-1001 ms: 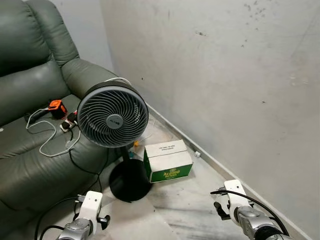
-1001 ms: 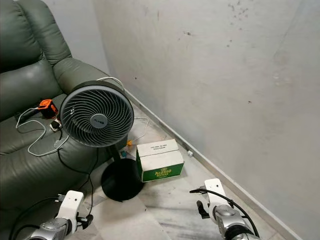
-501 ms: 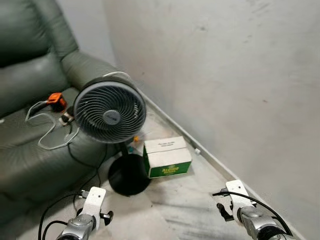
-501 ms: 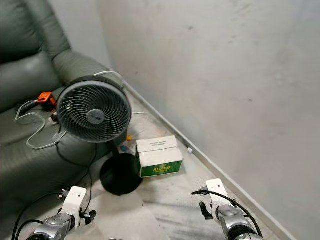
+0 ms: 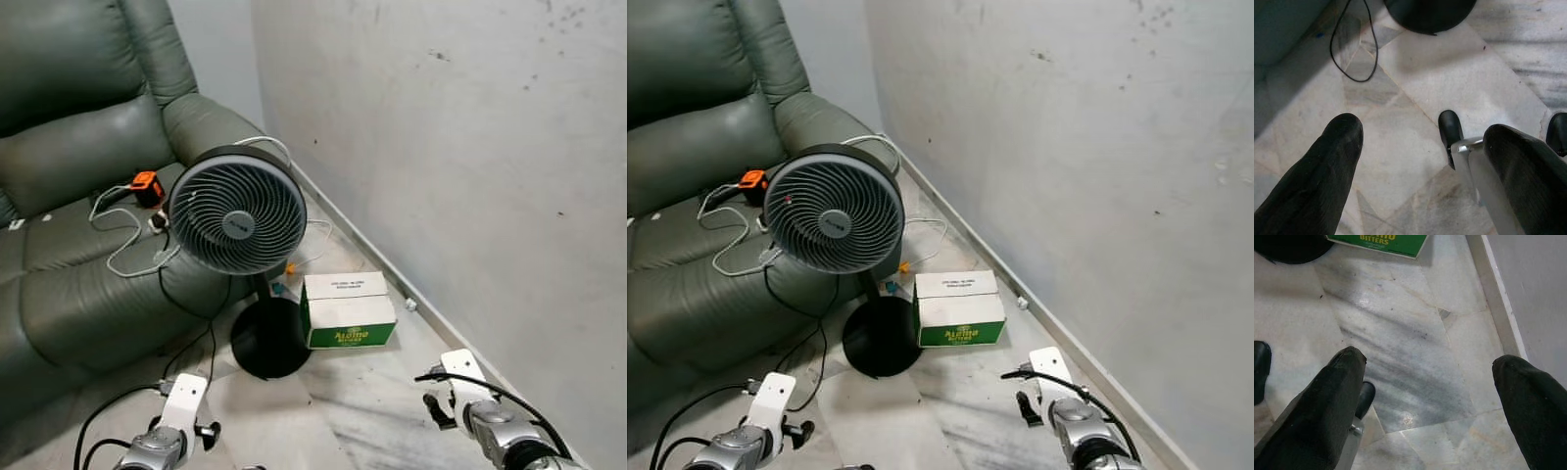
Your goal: Hang keys on a hook
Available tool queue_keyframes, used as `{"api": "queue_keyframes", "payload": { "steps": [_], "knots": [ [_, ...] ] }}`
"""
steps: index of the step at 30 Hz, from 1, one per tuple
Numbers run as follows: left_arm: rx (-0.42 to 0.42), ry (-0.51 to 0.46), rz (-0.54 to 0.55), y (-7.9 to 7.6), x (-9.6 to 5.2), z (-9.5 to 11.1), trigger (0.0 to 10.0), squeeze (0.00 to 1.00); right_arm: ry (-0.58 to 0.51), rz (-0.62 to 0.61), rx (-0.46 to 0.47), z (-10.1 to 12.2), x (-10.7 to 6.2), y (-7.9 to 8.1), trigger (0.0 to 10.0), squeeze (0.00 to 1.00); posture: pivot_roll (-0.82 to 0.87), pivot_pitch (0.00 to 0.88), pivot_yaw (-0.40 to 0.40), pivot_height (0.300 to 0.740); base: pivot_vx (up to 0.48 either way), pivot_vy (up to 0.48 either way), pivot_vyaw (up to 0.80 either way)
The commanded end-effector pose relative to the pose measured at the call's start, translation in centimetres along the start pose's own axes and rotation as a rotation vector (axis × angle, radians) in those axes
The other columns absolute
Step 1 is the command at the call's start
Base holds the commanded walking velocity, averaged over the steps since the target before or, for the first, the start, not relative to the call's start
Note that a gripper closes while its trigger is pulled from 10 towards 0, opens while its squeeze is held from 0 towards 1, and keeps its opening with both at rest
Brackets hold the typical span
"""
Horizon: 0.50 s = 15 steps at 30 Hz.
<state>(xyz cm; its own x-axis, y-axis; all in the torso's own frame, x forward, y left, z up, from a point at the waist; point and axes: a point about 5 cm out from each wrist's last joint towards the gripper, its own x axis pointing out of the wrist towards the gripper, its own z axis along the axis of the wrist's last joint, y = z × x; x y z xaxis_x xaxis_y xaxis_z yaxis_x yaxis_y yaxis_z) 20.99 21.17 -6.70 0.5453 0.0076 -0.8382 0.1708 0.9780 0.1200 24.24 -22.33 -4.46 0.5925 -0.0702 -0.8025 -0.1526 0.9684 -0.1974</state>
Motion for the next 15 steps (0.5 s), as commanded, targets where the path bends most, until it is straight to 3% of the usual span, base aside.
{"api": "queue_keyframes", "payload": {
  "steps": [1,8,15],
  "knots": [
    [0.005,0.006,0.003,0.20,-0.05,-0.24,10.0,0.00,0.016,-0.005,0.027,-0.49,-0.01,0.11,10.0,0.00,-0.01,0.048,0.012,0.740,0.000,0.000,0.00],
    [-0.025,-0.043,0.019,0.23,-0.07,0.10,10.0,0.00,0.016,-0.021,0.107,-0.67,0.00,0.16,10.0,0.00,-0.02,0.048,0.013,0.740,0.000,0.000,0.00],
    [-0.008,-0.054,0.015,0.23,-0.07,0.29,10.0,0.00,0.016,-0.023,0.113,-0.63,0.00,0.15,10.0,0.00,-0.02,0.049,0.015,0.740,0.000,0.000,0.00]
  ]
}}
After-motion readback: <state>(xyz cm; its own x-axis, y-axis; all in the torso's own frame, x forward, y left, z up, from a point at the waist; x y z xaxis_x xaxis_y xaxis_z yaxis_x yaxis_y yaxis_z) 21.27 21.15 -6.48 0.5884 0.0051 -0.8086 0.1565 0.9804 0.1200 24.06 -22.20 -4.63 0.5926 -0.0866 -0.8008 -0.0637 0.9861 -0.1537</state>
